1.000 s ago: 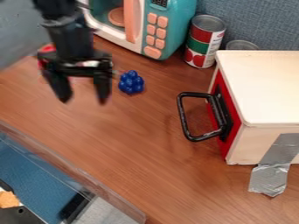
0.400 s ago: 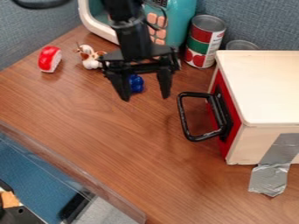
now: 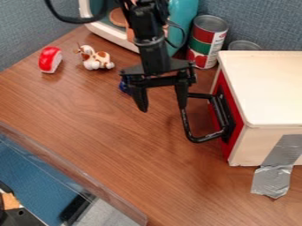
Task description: Open the drawer
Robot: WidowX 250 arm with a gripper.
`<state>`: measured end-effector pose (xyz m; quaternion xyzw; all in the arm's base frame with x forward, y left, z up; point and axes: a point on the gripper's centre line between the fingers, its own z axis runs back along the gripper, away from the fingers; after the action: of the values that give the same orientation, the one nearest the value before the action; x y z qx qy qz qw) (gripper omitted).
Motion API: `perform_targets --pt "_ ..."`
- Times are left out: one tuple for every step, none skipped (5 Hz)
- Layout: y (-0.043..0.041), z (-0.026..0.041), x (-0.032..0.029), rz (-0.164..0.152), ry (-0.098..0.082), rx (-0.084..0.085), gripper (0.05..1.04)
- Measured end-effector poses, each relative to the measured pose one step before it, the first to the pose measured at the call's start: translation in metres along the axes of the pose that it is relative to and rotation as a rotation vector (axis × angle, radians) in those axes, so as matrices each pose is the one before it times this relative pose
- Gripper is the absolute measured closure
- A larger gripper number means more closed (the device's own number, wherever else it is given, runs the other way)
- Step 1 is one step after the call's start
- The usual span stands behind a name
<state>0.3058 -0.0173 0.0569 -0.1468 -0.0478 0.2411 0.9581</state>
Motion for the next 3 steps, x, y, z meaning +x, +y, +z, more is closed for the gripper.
perform_targets --pt "-0.00956 -0.00012 0.00246 0.0092 -0.0132 -0.0093 0.084" --pt "-0.00731 -0.00740 -0.00219 0.0216 0.0081 0.0013 0.084" --pt "-0.00364 -0.01237 -0.00153 0.0132 0.0079 0.0086 0.084"
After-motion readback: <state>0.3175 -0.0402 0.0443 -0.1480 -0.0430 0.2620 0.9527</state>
